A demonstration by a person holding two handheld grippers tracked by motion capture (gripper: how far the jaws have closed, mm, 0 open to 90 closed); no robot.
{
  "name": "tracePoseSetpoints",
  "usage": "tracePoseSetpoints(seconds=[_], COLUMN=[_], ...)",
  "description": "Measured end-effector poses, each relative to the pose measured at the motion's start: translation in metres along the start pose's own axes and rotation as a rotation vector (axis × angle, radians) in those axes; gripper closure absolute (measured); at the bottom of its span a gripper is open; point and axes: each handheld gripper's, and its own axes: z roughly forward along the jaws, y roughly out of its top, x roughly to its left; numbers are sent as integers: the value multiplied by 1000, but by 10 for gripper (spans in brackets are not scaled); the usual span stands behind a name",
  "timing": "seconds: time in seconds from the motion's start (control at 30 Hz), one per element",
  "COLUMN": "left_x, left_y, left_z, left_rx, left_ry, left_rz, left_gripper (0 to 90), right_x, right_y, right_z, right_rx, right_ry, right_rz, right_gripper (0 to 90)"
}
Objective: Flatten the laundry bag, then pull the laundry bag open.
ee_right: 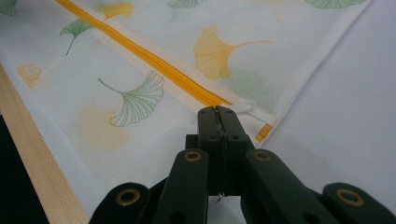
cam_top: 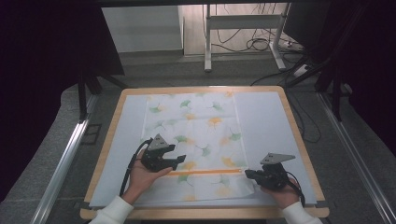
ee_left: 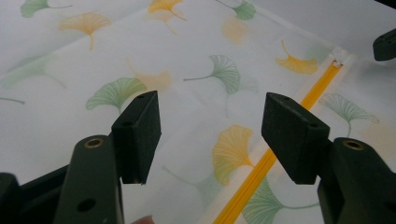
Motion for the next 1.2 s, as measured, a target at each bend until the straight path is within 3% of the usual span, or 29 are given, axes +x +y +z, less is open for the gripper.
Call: tracePoseSetpoints(seconds=[0.23, 0.43, 0.73, 0.97, 1.2], left_x=[-10, -16, -32, -39, -54], left_y=[5, 14, 25, 29, 37], left_z=[5, 11, 26, 39, 58], left_rx=[5, -5, 19, 41, 70], left_ry=[-9, -37, -58, -73, -109], left_rz=[33, 35, 88, 100, 118], left_gripper=[361, 361, 355, 355, 357], right_x=[9, 19, 19, 17, 18], right_y=[-3, -11, -16, -16, -16], right_z=[-1, -5, -6, -4, -4], right_rx=[16, 27, 36, 45, 53], right_ry=[2, 10, -1, -6, -2], right_rz=[-8, -19, 0, -1, -12], right_gripper=[890, 890, 888, 886, 883])
